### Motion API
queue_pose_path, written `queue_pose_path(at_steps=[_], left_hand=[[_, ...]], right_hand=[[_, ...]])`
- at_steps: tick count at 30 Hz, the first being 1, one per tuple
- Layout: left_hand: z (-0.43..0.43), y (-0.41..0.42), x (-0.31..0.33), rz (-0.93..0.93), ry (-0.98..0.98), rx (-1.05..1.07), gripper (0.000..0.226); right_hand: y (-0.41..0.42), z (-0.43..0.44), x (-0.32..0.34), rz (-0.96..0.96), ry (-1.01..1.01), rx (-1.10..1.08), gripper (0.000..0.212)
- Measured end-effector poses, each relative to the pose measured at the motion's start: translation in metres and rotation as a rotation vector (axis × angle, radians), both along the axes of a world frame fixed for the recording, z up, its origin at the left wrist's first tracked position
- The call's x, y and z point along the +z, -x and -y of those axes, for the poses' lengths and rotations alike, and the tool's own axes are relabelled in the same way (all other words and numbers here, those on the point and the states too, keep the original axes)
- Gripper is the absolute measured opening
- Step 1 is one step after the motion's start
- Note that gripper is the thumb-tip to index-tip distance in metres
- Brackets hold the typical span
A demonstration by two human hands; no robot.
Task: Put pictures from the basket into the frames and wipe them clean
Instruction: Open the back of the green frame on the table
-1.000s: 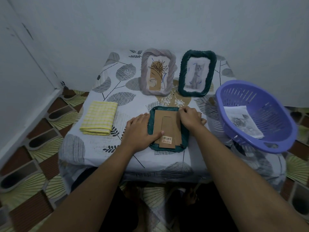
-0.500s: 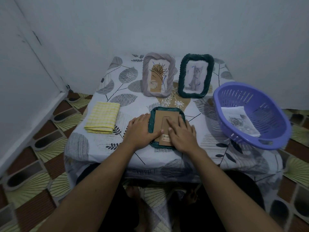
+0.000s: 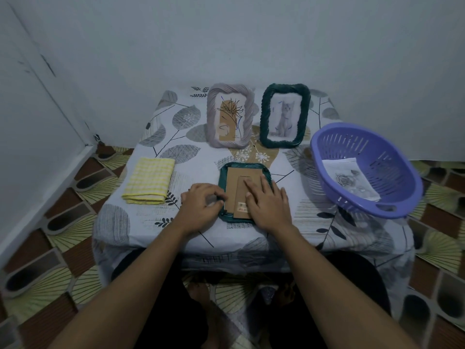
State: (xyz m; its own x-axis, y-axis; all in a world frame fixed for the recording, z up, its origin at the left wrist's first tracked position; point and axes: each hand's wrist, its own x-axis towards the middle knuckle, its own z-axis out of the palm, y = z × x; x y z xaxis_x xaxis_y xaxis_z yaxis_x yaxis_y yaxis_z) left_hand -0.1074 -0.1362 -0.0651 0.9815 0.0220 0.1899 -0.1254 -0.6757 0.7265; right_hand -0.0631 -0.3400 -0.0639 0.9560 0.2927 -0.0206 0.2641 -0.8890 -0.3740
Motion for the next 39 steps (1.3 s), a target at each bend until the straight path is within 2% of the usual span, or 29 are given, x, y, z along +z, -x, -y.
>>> queue_pose_path(at_steps=[1,6,15,20,25,31,33,35,37,39], left_hand=[[-0.003,0.004,-0.002,0.006,-0.020,-0.044,0.014],[-0.009,0.017,-0.005,-0.002,-0.118,-0.156,0.044],[-0.004,0.021,-0.004,-0.037,-0.154,-0.127,0.047],[-0.001,0.023,0.001,-0.129,-0.232,-0.158,0.036],[-0.001,0.023,0.002,-0.139,-0.286,-0.181,0.049],[-0.004,0.018,0.008,-0.210,-0.264,-0.214,0.036],[-0.006,0.012,0.011,-0.220,-0.142,-0.193,0.040],[-0.002,0.005,0.014,-0.185,-0.050,-0.124,0.056],[0.007,-0.002,0.016,-0.181,-0.176,-0.008,0.072],[0.017,-0.008,0.014,-0.201,-0.320,0.094,0.077]], right_hand=[[0.000,0.000,0.000,-0.002,-0.002,0.000,0.049],[-0.001,0.000,-0.001,-0.010,0.005,0.000,0.049],[-0.002,0.000,-0.002,-0.008,0.021,-0.001,0.050],[-0.002,0.000,-0.002,-0.013,0.027,-0.004,0.050],[-0.001,0.000,0.000,-0.021,0.024,0.002,0.050],[-0.002,0.000,-0.001,-0.021,0.018,0.002,0.050],[-0.002,0.000,-0.001,-0.020,0.017,0.001,0.050],[-0.002,0.000,-0.001,-0.021,0.015,0.004,0.050],[-0.001,0.000,-0.001,-0.021,0.011,0.004,0.050],[-0.001,0.000,0.000,-0.018,0.009,0.003,0.050]])
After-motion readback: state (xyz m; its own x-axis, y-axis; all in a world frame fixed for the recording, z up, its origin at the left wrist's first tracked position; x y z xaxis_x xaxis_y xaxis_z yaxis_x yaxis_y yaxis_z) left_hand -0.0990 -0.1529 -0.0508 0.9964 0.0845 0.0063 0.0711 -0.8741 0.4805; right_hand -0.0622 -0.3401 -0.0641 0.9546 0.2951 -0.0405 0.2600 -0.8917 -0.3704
